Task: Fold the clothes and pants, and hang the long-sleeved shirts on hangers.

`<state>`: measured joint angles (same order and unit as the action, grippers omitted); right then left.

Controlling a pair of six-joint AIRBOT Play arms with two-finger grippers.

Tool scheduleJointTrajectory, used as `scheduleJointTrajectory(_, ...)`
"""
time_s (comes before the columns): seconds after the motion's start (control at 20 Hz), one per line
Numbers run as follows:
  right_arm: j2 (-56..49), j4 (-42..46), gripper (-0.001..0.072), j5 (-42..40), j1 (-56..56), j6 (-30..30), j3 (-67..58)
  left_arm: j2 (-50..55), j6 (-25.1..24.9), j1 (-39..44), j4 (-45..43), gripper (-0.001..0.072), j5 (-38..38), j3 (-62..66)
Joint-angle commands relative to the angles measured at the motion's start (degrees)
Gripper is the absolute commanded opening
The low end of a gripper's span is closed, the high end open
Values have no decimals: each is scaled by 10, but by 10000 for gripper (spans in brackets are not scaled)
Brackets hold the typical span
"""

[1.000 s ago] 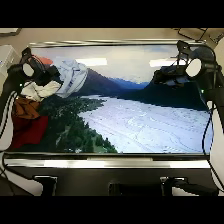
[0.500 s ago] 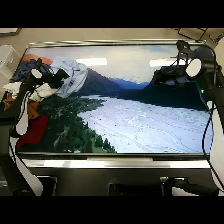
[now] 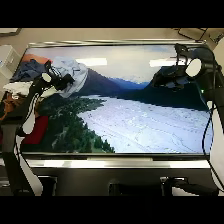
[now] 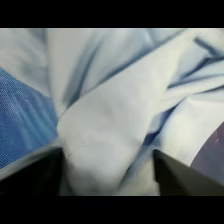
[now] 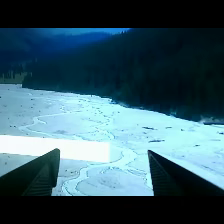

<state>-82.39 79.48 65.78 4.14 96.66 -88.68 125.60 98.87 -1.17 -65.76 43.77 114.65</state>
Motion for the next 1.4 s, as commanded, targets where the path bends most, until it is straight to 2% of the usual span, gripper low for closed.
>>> scheduleJointTrajectory(0.0, 0, -9, 617, 15, 0, 2, 0, 1, -9, 16, 0, 91, 14, 2)
scheduleJointTrajectory(0.05, 0, -9, 617, 20, 0, 2, 0, -3, -9, 16, 2, 26, 28, 6)
scheduleJointTrajectory(0.2, 9, -3, 616, 22, 0, -4, -2, -52, -22, 16, 2, 25, 48, 13)
scheduleJointTrajectory(0.35, 34, 36, 617, -1, 0, -19, -27, -161, -93, 22, 2, 24, 56, 12)
scheduleJointTrajectory(0.5, 84, 91, 616, -40, 0, -20, -50, -305, -181, 56, 1, 24, 104, 11)
scheduleJointTrajectory(0.65, 146, 130, 616, -45, 0, -13, -51, -421, -201, 134, 1, 24, 185, 2)
scheduleJointTrajectory(0.85, 191, 144, 616, 32, 0, -3, -51, -483, -200, 292, 1, 25, 271, -79)
scheduleJointTrajectory(0.95, 194, 177, 617, 88, 0, -2, -51, -475, -189, 375, -8, 25, 249, -151)
scheduleJointTrajectory(1.05, 194, 203, 617, 138, 0, -2, -51, -452, -166, 450, -7, 25, 167, -248)
scheduleJointTrajectory(1.2, 194, 204, 617, 171, 0, -2, -51, -382, -66, 546, 6, 27, 19, -345)
scheduleJointTrajectory(1.25, 194, 204, 617, 171, 0, -2, -51, -353, -40, 567, 27, 126, 3, -346)
scheduleJointTrajectory(1.3, 193, 202, 617, 170, 0, -2, -51, -330, -37, 578, 63, 466, 3, -338)
scheduleJointTrajectory(1.35, 193, 200, 616, 168, 0, -2, -51, -316, -37, 580, 96, 706, 9, -325)
